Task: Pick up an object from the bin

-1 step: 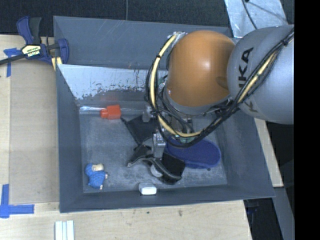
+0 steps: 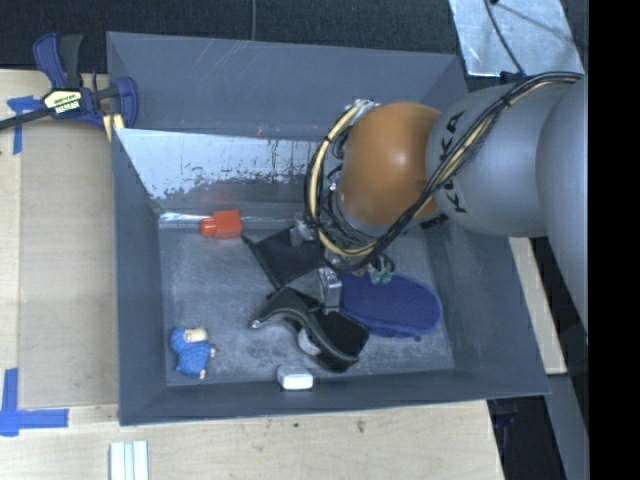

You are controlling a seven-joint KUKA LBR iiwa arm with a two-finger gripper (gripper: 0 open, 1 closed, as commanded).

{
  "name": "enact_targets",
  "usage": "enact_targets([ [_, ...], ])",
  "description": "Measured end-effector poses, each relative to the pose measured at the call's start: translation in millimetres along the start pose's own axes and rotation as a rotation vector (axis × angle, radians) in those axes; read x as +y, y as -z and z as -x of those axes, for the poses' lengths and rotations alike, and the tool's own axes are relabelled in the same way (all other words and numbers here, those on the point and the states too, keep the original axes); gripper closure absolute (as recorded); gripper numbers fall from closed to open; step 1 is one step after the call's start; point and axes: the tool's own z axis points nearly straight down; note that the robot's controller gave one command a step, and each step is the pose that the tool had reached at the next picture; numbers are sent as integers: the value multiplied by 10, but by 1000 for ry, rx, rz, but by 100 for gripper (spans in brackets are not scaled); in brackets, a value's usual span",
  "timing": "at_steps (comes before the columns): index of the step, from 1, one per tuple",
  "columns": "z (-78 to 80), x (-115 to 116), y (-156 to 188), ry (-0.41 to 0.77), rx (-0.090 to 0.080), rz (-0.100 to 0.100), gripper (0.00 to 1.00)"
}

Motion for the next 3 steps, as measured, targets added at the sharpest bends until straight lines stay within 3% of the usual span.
enact_targets([
  [1,264,463,-104,441,-7,0,0],
  [2,323,-27,-194,975,14,15,0],
  [3,437,426,-201,1397,12,23,0],
])
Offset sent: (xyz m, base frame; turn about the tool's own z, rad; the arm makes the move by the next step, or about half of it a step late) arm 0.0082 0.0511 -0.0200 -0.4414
